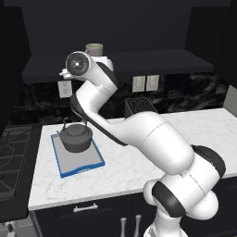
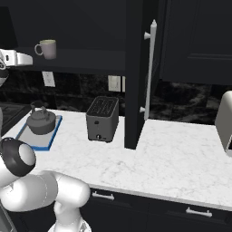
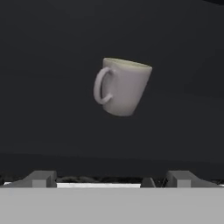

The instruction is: Pick the kettle from the counter and place it on the tray. Then pick the mug from the cabinet and place it on the tray. Then close the cabinet doors.

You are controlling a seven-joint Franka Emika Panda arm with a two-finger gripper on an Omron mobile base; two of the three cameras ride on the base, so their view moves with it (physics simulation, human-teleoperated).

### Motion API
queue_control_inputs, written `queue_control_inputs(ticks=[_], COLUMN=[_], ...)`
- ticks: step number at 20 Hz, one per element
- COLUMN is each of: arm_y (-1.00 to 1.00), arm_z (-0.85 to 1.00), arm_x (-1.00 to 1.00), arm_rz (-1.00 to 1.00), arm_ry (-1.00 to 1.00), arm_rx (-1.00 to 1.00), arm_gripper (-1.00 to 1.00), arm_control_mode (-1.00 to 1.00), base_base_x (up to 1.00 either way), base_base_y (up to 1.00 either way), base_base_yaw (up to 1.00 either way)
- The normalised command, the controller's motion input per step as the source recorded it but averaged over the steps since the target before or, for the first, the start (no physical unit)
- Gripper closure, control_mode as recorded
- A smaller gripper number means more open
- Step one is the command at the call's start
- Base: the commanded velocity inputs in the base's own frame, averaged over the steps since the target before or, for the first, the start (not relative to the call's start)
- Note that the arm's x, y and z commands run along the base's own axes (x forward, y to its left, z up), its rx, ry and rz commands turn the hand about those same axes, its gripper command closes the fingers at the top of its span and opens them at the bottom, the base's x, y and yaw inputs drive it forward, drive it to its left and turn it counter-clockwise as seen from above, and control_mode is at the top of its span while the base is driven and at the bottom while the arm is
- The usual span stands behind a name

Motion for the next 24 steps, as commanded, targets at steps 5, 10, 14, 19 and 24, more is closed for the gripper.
queue_control_inputs(ticks=[5,10,14,19,24], arm_y=[0.04,0.41,0.3,0.07,-0.01], arm_z=[0.0,0.0,0.0,0.0,0.13], arm_x=[0.1,0.28,0.12,0.03,0.29], arm_rz=[-0.05,-0.09,-0.09,-0.08,-0.03], arm_ry=[-0.05,-0.06,-0.03,-0.03,0.0], arm_rx=[0.0,0.0,0.0,0.05,0.11], arm_gripper=[-1.0,-1.0,-1.0,-1.0,-1.0], arm_control_mode=[-1.0,-1.0,-1.0,-1.0,-1.0], base_base_x=[0.0,0.0,0.0,0.0,0.0], base_base_y=[0.0,0.0,0.0,0.0,0.0], base_base_yaw=[0.0,0.0,0.0,0.0,0.0])
